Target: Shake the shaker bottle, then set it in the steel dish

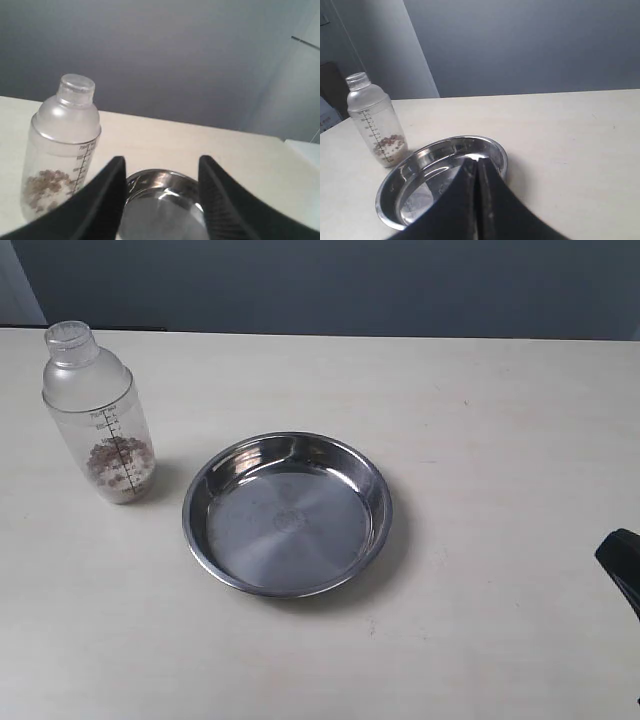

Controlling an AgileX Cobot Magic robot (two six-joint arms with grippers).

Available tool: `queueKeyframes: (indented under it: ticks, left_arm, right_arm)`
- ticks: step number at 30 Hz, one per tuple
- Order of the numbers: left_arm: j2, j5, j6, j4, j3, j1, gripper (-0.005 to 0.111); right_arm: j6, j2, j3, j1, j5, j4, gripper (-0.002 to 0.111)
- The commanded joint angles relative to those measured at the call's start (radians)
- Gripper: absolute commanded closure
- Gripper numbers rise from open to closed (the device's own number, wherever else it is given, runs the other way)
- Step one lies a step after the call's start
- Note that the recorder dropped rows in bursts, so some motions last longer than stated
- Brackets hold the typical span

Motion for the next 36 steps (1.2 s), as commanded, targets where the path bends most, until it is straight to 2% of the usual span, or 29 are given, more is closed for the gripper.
queueKeyframes:
  ticks: [1,2,6,13,20,24,29,31,34,36]
  left_arm:
    - [-0.003,-0.135,0.191,-0.224,-0.02,-0.005,0.021]
    - [-0.003,-0.168,0.207,-0.232,-0.029,-0.005,0.0]
    - [0.035,-0.173,0.205,-0.227,-0.051,-0.003,0.001]
    - [0.213,-0.147,0.229,-0.247,-0.101,-0.003,0.001]
    - [0.439,-0.129,0.643,-0.331,-0.235,-0.003,0.001]
    - [0.604,-0.163,0.664,-0.363,-0.233,-0.003,0.001]
    - [0.805,-0.179,0.698,-0.509,-0.233,-0.003,0.001]
    - [0.868,-0.195,0.78,-0.571,-0.233,-0.005,0.001]
    - [0.935,-0.195,0.988,-0.736,-0.233,-0.005,0.001]
    - [0.973,-0.2,1.024,-0.736,-0.233,-0.005,0.001]
  right_arm:
    - [-0.004,-0.004,0.002,-0.001,-0.008,0.003,0.109]
    - [-0.004,-0.004,0.002,-0.001,-0.008,0.003,0.109]
    - [-0.004,-0.004,0.002,-0.001,-0.008,0.003,0.109]
    - [-0.004,-0.004,0.002,-0.001,-0.008,0.003,0.109]
    - [-0.004,-0.004,0.002,-0.001,-0.008,0.003,0.109]
    - [-0.004,-0.004,0.002,-0.001,-0.008,0.003,0.109]
    - [-0.004,-0.004,0.002,-0.001,-0.008,0.003,0.109]
    - [-0.004,-0.004,0.002,-0.001,-0.008,0.003,0.109]
    - [-0.004,-0.004,0.002,-0.001,-0.008,0.003,0.109]
    - [-0.004,-0.004,0.002,-0.001,-0.008,0.003,0.109]
